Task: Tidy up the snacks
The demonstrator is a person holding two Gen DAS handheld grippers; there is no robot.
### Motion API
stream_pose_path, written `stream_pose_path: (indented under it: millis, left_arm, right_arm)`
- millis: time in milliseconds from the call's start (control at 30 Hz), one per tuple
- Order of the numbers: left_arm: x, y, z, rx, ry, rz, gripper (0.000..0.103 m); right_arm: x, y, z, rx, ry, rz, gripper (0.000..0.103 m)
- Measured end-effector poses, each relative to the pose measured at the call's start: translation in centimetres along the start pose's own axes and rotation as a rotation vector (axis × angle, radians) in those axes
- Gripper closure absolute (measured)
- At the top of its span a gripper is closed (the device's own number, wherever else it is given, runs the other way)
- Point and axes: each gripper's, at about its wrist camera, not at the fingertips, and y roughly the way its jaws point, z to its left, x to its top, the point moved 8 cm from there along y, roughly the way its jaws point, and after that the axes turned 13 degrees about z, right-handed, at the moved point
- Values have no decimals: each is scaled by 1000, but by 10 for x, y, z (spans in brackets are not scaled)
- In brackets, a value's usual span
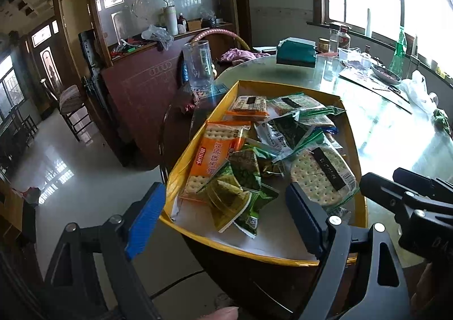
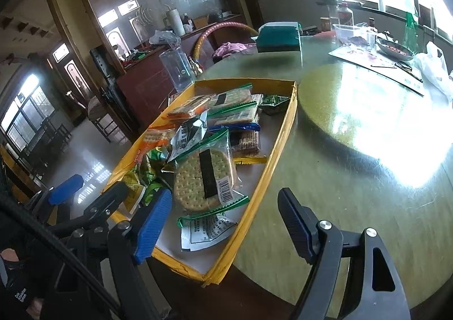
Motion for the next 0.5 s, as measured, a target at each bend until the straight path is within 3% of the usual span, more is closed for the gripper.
stream_pose_path:
  millis: [500]
  left_arm:
    - [1,7,17,-2,-33,10,17]
  right_arm:
    - [1,8,13,-4,-20,16,26]
